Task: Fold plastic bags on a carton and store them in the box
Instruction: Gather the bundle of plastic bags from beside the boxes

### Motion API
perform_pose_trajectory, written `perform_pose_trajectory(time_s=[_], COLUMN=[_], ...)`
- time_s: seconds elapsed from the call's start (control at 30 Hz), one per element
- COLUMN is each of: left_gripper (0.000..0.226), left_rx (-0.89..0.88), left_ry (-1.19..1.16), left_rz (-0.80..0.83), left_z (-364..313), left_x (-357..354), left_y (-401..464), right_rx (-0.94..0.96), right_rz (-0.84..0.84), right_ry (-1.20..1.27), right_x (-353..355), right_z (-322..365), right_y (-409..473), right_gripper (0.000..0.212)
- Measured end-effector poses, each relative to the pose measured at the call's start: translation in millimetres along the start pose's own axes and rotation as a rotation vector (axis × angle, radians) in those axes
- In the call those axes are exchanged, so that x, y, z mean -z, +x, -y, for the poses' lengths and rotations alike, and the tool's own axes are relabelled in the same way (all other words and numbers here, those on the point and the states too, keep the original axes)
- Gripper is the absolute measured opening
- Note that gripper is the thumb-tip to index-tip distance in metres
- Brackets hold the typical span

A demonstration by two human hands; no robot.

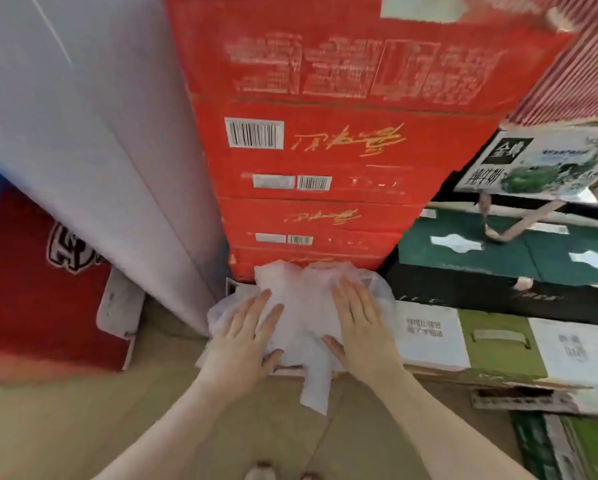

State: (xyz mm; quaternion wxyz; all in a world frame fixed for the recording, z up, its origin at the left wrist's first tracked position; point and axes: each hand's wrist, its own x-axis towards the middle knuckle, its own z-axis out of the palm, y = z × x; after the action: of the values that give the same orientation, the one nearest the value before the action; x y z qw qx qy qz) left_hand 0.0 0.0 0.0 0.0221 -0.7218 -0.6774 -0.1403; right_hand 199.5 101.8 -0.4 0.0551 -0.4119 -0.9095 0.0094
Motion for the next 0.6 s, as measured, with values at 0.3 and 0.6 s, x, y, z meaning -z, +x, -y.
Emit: perform_pose_trajectory(time_s=[0.3,0.6], left_gripper=[0.102,0.082], left_rx=[-0.08,0.096], left_ry=[0.323,0.298], left_rz=[0.444,0.618], left_z=[41,46], left_x=[-81,-123], left_y=[23,27], right_rx=[0.019,-0.03], right_rz=[0.421,0.652], right_ry=[-0.187,-0.212], right_x=[-58,-95], right_z=[-29,-20], right_y=[22,30], right_gripper=[0.096,0.111])
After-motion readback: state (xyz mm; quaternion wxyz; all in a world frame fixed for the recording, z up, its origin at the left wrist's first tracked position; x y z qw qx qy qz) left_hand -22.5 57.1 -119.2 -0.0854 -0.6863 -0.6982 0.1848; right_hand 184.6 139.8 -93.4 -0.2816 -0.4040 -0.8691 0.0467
